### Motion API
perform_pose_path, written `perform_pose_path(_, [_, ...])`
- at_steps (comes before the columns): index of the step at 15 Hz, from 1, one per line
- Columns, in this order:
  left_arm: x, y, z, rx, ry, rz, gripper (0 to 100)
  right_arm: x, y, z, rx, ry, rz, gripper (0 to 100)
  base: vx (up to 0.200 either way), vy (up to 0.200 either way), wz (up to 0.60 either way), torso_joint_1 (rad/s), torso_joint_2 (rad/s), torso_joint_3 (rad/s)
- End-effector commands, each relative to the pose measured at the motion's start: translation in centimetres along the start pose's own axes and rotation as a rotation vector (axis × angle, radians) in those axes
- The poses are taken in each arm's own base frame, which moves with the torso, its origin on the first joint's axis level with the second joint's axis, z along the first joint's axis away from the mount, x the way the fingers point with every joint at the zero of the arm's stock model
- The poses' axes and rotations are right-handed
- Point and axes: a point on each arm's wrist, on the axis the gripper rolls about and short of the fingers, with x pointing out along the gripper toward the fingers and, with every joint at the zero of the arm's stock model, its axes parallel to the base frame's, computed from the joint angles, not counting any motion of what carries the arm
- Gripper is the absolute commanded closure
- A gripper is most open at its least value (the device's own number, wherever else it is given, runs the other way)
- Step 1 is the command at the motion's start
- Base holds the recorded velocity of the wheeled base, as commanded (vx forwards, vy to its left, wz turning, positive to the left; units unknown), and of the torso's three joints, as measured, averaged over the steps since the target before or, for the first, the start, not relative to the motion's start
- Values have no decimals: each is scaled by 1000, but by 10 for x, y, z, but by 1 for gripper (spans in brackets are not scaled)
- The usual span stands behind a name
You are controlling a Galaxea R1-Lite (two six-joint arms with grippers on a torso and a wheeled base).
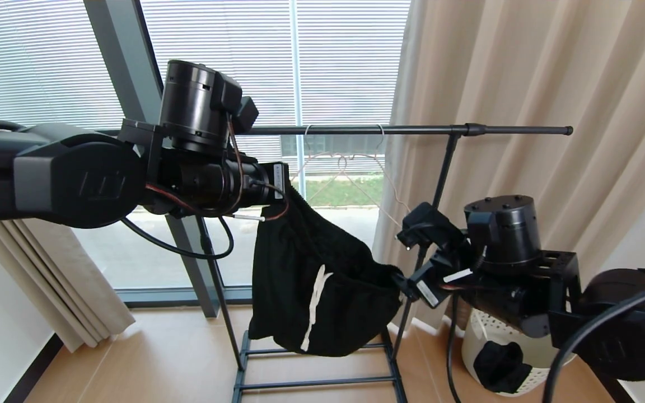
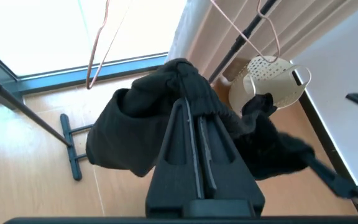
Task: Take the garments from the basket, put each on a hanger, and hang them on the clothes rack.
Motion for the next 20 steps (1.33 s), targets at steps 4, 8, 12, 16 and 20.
perform_pose_path(4, [-5, -5, 15, 0, -58, -7, 100, -44, 1, -30, -188, -149, 255, 0, 0, 0, 0, 0, 0, 0])
perform_pose_path(8, [-4, -7, 8, 7, -34, 1, 100, -41, 2, -17, -138, -239, 287, 0, 0, 0, 0, 0, 0, 0])
perform_pose_path(12, [-13, -11, 4, 15, -29, -17, 100, -35, 27, 20, 128, -300, 361, 0, 0, 0, 0, 0, 0, 0])
perform_pose_path(16, [-16, -15, -1, 22, -17, -28, 100, -8, 41, 17, 134, -241, 371, 0, 0, 0, 0, 0, 0, 0])
perform_pose_path(20, [-21, -20, -3, 30, -15, -45, 100, 24, 44, 4, 138, -149, 305, 0, 0, 0, 0, 0, 0, 0])
